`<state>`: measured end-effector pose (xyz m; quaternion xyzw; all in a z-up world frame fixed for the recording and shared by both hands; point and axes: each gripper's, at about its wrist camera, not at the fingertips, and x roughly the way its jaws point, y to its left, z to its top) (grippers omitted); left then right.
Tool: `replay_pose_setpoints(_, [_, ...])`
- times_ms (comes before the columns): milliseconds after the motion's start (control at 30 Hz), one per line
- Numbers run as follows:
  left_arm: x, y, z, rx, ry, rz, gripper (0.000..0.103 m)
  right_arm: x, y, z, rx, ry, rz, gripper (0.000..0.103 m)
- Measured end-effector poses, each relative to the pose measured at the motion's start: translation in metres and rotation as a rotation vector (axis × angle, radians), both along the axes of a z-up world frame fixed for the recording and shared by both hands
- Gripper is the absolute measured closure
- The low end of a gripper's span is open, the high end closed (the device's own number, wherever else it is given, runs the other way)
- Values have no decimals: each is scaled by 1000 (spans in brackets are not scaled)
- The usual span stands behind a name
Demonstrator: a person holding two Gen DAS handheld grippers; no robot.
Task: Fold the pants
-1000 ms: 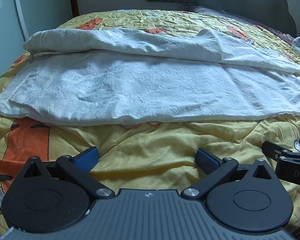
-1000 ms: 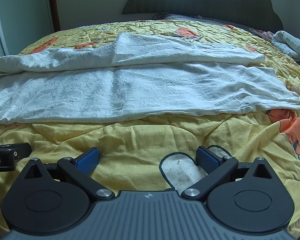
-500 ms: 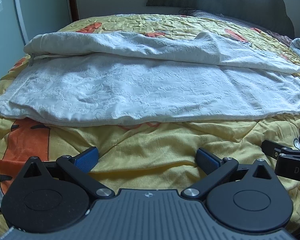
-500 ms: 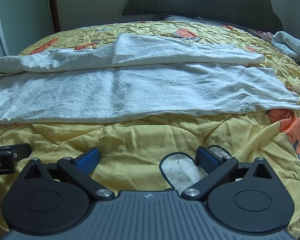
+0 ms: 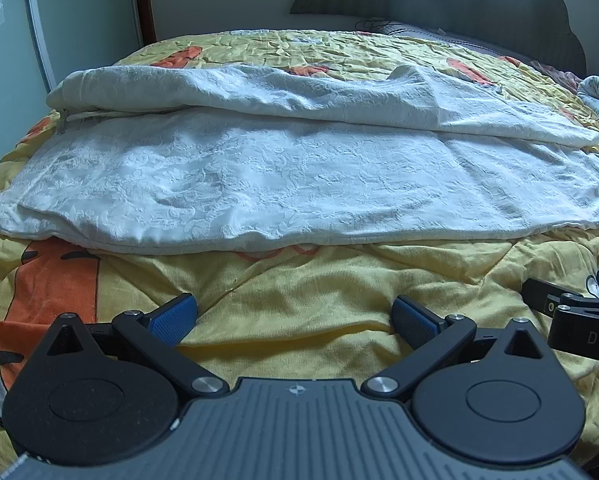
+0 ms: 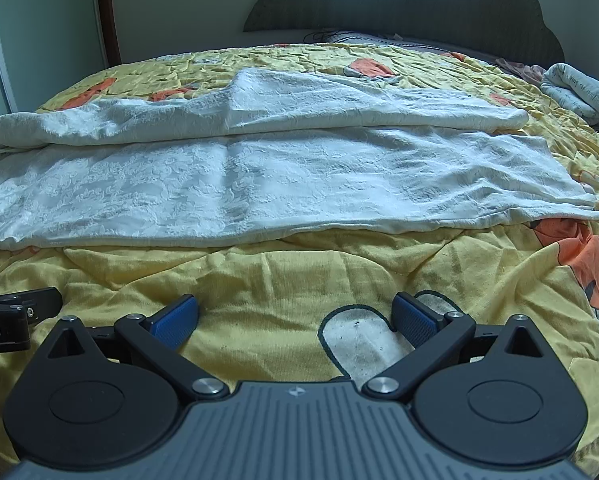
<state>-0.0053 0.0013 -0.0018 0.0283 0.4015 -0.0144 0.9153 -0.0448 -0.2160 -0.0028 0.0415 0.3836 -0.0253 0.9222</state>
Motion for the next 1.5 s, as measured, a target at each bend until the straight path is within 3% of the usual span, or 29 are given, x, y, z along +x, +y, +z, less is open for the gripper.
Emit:
replay_pose_setpoints(1233, [0, 0, 0, 1, 2, 1, 0, -2, 0, 1, -1, -8, 1, 0])
replay_pose_setpoints(1400, [-4, 2, 4, 17, -24, -32, 1, -2, -5, 7, -4, -8, 36, 0])
replay_pose_setpoints(1500, [-11, 12, 18, -5, -104, -36, 5, -8, -9, 17, -29, -88, 30, 0])
